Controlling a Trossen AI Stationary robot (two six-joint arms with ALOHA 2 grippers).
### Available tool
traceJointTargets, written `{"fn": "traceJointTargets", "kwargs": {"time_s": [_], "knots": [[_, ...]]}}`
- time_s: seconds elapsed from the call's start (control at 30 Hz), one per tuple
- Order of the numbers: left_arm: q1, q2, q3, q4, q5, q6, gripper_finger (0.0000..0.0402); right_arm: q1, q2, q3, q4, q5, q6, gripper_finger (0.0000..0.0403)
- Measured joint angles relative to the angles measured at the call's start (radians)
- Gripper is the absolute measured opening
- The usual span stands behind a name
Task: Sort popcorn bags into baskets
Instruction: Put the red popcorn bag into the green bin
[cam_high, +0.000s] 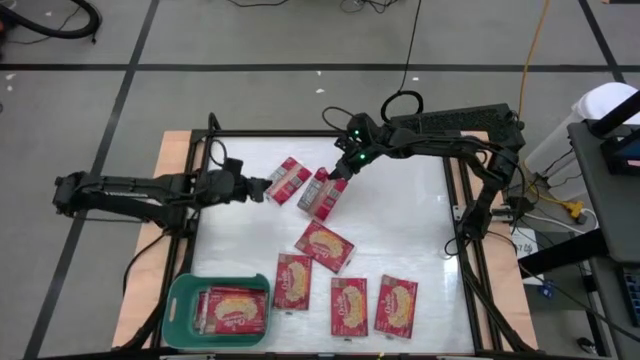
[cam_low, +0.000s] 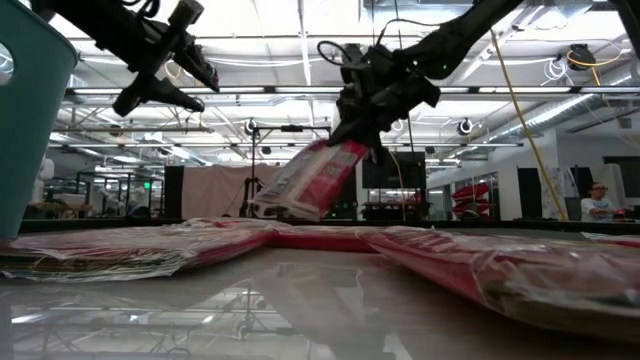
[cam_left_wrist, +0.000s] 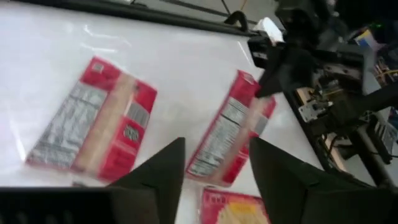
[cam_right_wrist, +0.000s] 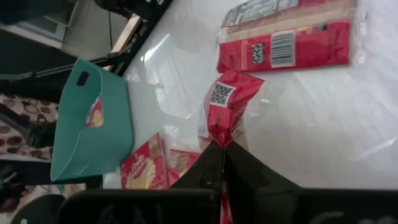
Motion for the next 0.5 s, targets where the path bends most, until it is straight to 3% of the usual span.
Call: {"fn": "traceJointTargets", "kwargs": {"time_s": [0.27, 0.5], "knots": [[0.121, 0.117, 0.000, 0.158, 0.227, 0.206, 0.0283, 0.060, -0.043, 0.000, -0.023, 0.033, 0.030, 0.0000], [0.139, 0.242, 0.000, 0.283, 0.379, 0.379, 0.0288, 0.150, -0.044, 0.001, -0.011, 0.086, 0.099, 0.0000]]}}
